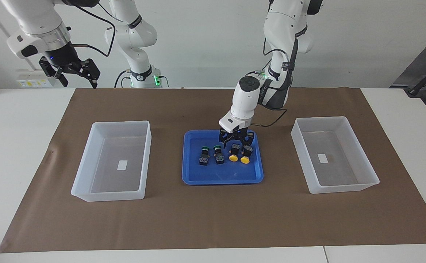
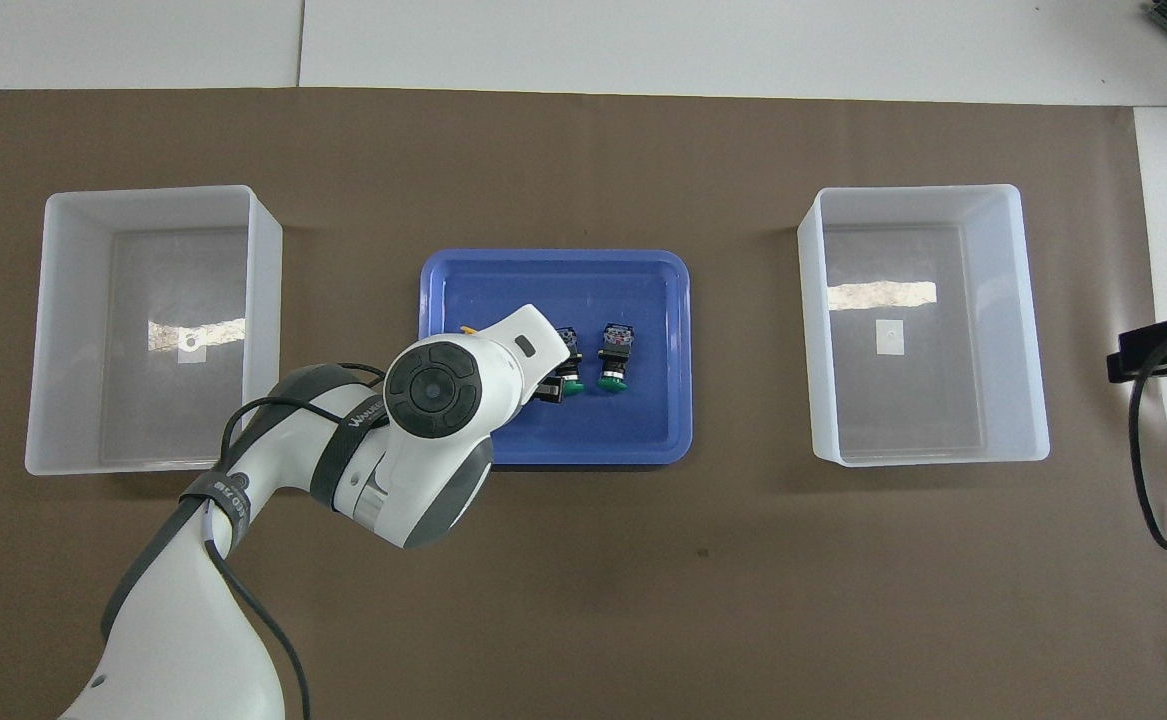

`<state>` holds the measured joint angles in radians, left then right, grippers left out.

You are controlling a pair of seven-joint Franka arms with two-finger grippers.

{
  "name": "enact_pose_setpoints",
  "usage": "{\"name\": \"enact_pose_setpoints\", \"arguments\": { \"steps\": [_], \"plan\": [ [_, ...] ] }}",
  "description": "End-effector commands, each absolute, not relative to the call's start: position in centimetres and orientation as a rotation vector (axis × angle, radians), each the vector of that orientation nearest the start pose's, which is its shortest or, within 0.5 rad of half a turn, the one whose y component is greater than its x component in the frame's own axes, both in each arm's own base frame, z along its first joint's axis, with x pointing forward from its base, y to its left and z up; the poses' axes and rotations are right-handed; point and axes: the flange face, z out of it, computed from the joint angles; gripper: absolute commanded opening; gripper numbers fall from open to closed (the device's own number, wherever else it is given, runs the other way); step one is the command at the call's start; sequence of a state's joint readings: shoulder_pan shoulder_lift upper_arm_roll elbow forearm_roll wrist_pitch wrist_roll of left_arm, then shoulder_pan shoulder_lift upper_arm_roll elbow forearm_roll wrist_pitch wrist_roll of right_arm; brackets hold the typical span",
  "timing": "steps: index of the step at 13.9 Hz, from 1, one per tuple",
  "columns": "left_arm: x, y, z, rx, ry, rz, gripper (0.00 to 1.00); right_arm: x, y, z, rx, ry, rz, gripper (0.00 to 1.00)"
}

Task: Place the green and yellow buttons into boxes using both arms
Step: 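Lower the left gripper and grasp the yellow-topped button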

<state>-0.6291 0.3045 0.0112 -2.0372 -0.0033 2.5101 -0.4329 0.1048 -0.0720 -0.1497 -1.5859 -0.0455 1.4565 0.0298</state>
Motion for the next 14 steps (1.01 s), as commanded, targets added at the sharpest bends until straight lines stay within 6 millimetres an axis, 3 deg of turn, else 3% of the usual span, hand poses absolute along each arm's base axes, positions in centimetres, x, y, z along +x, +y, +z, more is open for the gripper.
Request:
{"name": "enact_pose_setpoints", "arguments": {
  "steps": [1,2,3,4,5,8,11,13,14],
  "plan": [
    [49.8,-35.5,30.0,-3.202,0.273,-0.242,0.63,51.2,-3.5,64.6,-3.153,0.125,0.072,1.0],
    [49.9,-35.3,30.0,-3.199,0.272,-0.241,0.55,51.2,-3.5,64.6,-3.153,0.125,0.072,1.0],
    [50.1,-34.8,29.9,-3.195,0.26,-0.233,0.28,51.2,-3.5,64.6,-3.153,0.125,0.072,1.0],
    [50.4,-34.4,30.0,-3.189,0.257,-0.229,0.09,51.2,-3.5,64.6,-3.154,0.123,0.072,1.0],
    [50.5,-34.1,30.0,-3.178,0.248,-0.201,0.04,51.2,-3.5,64.6,-3.154,0.123,0.072,1.0],
    [50.9,-33.5,32.4,-3.171,0.225,-0.176,0.0,51.2,-3.5,64.6,-3.153,0.125,0.072,1.0],
    [51.8,-30.2,38.1,-3.182,0.149,-0.206,0.0,51.3,-3.0,64.6,-3.15,0.12,0.062,1.0],
    [52.3,-27.9,40.9,-3.188,0.096,-0.232,0.0,51.9,-1.5,63.3,-3.15,0.094,0.042,1.0],
    [52.7,-26.6,41.4,-3.186,0.061,-0.231,0.0,52.5,0.2,62.3,-3.151,0.095,0.02,1.0]
  ]
}}
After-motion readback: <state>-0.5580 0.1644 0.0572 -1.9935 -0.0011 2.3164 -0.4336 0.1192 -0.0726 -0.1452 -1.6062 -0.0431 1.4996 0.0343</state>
